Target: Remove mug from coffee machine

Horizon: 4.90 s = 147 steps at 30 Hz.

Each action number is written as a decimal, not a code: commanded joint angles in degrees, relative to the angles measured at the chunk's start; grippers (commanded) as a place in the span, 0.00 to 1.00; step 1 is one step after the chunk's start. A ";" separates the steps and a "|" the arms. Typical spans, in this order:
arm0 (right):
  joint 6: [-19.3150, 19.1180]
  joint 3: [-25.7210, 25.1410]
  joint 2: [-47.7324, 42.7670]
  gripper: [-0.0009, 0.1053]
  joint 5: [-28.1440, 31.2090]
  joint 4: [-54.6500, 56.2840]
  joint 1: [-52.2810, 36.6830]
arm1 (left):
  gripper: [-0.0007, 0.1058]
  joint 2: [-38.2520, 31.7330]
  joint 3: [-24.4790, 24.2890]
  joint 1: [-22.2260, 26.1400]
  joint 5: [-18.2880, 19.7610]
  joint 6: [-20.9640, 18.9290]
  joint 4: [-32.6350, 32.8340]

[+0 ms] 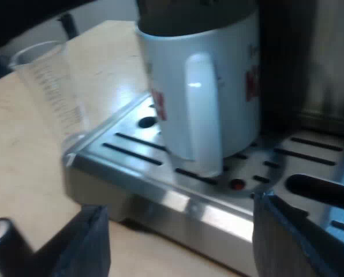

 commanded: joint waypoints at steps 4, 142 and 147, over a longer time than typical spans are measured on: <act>-0.44 -1.28 2.62 0.54 2.00 -1.97 -0.01 | 0.82 -0.03 -0.39 -0.31 0.30 -0.61 -0.63; -4.02 9.91 -17.48 0.01 28.83 -0.11 8.84 | 0.82 -0.03 -0.39 -0.31 0.30 -0.61 2.88; -4.02 11.97 -20.24 0.01 36.10 0.72 8.84 | 0.82 -0.03 -0.39 -0.31 0.30 -0.61 2.88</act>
